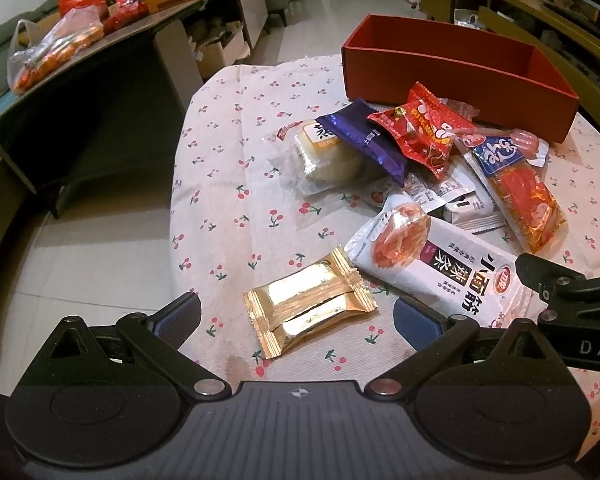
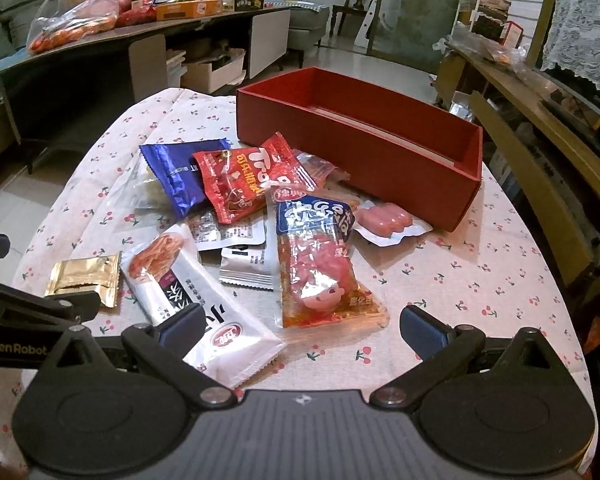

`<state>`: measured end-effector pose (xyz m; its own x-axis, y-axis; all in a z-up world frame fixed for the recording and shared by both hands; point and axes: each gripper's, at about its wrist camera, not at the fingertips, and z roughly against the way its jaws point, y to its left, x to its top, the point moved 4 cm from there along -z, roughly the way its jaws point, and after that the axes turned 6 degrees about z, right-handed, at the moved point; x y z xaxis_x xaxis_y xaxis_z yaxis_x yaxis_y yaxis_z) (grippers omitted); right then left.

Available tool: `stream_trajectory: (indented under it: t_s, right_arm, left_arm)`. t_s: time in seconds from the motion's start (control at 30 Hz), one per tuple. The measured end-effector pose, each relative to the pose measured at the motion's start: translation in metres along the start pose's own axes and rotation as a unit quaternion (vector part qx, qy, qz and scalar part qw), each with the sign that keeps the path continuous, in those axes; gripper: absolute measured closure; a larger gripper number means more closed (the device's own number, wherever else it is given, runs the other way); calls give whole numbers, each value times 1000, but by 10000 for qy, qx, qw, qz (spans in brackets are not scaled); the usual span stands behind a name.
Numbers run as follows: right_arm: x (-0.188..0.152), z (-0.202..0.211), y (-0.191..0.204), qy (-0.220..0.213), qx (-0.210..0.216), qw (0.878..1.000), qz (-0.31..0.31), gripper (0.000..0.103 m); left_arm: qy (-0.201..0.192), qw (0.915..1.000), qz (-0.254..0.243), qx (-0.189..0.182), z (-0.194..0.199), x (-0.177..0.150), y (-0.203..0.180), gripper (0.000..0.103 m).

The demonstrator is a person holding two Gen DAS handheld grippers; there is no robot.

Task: Organize snacks
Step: 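Move the left tool toward the gold cake while the right tool approaches the white noodle bag, then grasp the gold cake with the left tool while the right tool grasps the white noodle bag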

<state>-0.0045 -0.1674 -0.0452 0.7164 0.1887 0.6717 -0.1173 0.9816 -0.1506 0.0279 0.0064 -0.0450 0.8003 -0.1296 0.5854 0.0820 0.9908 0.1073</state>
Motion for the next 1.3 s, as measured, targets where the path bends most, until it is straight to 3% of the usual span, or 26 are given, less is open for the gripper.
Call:
stream_trajectory:
  t_s: [0.6,0.97,1.17,1.23,1.3]
  right_arm:
    - [8,-19,12,165,244,9986,435,0]
    - [18,-42,48,297,1177,9824,1421,9]
    - [23,-59,60,514,1561,9741,1550,20]
    - [22,-58,55,660,1815,9726,1296,37]
    - [21,-56,50,769,1830,9727,1199,44]
  left_arm:
    - [125,9998,121,-4,-7,1,13,0]
    - [190,9990,350,-188,-6,4,29,0]
    - [181,9988,363,-257,-10,6,35,0]
    - [253,9981,313,-463,-9,9,38,0]
    - [357,9964,40,-772,-6,10,38,0]
